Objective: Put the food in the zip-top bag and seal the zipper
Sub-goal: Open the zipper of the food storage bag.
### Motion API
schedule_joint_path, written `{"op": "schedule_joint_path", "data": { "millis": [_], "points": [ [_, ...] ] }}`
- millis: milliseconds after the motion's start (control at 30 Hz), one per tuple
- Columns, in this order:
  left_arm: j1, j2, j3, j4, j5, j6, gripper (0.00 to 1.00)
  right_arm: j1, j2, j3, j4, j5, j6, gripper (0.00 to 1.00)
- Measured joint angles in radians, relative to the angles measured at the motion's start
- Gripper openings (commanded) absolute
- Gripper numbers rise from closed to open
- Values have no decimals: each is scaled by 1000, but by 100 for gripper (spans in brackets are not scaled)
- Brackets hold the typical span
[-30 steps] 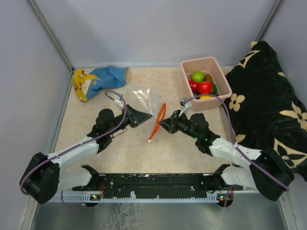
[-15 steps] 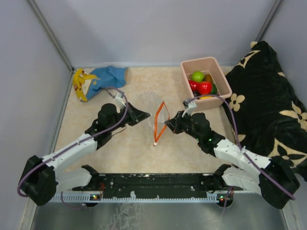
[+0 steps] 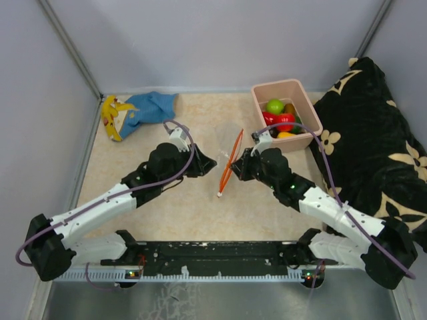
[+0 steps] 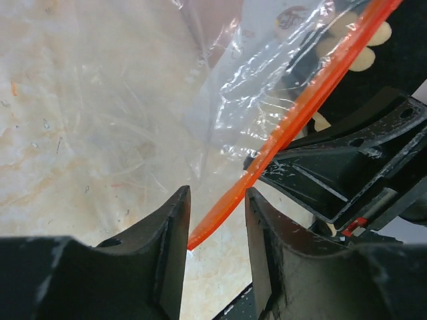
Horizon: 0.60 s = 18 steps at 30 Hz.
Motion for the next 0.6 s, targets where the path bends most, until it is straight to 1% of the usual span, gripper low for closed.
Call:
{"op": "schedule_joint_path", "data": {
  "millis": [100,133,167,333,467,500,600],
  "points": [
    [-61,0,39,-31,-71,31,49,11,0,18,-23,7,1,0],
    [-85,0,51,-35,-97,39,59,13,0,21,-27,9,1,0],
    [-105,0,58,-36,-116,45,61,17,0,23,-28,12,2,0],
    [-193,28,89,-50,-222,84,62,36,2,35,-43,17,13,0],
    [-230,79,102,-55,-294,107,64,38,2,35,-44,16,26,0],
    [-234,88,102,-57,-309,111,66,38,2,35,-43,16,28,0],
    [-247,120,102,-58,-354,128,68,38,2,35,-44,16,35,0]
  ]
}}
